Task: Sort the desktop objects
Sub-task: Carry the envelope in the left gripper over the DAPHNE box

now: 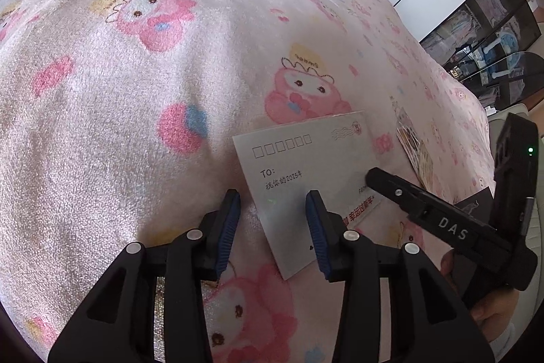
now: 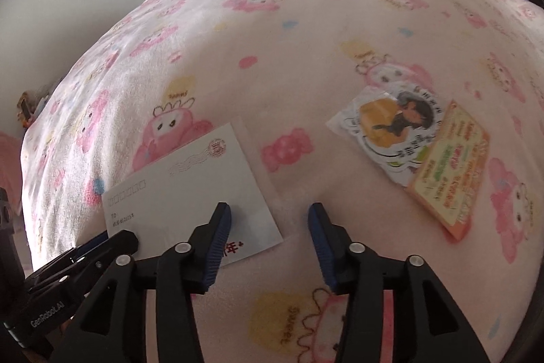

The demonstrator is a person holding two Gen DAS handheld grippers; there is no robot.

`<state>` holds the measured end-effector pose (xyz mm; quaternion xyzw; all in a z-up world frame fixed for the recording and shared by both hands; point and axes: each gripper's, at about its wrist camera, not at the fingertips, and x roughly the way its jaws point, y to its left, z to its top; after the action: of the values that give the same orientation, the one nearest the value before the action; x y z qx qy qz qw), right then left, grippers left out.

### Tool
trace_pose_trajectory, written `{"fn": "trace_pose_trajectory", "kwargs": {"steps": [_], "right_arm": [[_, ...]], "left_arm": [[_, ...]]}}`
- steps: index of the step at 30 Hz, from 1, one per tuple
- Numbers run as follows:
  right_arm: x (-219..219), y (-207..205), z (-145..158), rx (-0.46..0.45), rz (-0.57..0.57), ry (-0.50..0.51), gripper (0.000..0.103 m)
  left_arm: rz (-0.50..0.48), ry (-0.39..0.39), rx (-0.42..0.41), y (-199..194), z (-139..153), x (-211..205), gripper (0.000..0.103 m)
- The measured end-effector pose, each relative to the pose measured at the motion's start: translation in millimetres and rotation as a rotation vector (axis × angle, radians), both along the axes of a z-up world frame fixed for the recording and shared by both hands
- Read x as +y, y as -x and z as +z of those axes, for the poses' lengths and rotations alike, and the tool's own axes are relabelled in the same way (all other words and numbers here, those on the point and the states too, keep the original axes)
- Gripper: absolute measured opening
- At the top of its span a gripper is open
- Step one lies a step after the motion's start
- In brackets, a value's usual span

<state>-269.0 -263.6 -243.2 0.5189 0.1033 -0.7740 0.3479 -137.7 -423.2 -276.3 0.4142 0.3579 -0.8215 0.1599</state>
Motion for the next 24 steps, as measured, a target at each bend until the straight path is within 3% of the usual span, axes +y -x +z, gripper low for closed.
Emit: {"fn": "trace_pose_trajectory", "kwargs": {"steps": [3, 5, 10, 18, 20, 24], "right_arm": [[-0.8, -9.6, 4.8, 0.003, 0.052, 0.024, 0.046], [-1.7, -17.9, 7.3, -0.002, 0.092, 0.034, 0.028], [17.9, -51.0, 10.7, -0.027, 0.145, 0.008, 0.028], [31.8, -36.6, 6.3, -0.047, 0.058, 0.038, 0.029], [27.5, -29.9, -0.1, -0.088, 0.056, 0.080, 0.029], [26.0, -39.8, 1.5, -0.076, 0.070, 0.093, 0.027]], "left_arm": [[0.000, -0.004, 0.008, 12.2, -4.8, -2.7, 0.041], [-0.003, -0.004, 0.012, 14.2, -5.4, -3.4, 0.041], [-0.008, -0.006, 0.026, 6.7, -1.4, -2.9, 0.041], [-0.014, 0.003, 0.007, 5.0, -2.1, 3.7, 0.041], [-0.017, -0.001, 0.007, 1.4, -1.2, 4.7, 0.041], [-0.037, -0.018, 0.023, -2.1, 4.1, 9.4, 0.043]]}}
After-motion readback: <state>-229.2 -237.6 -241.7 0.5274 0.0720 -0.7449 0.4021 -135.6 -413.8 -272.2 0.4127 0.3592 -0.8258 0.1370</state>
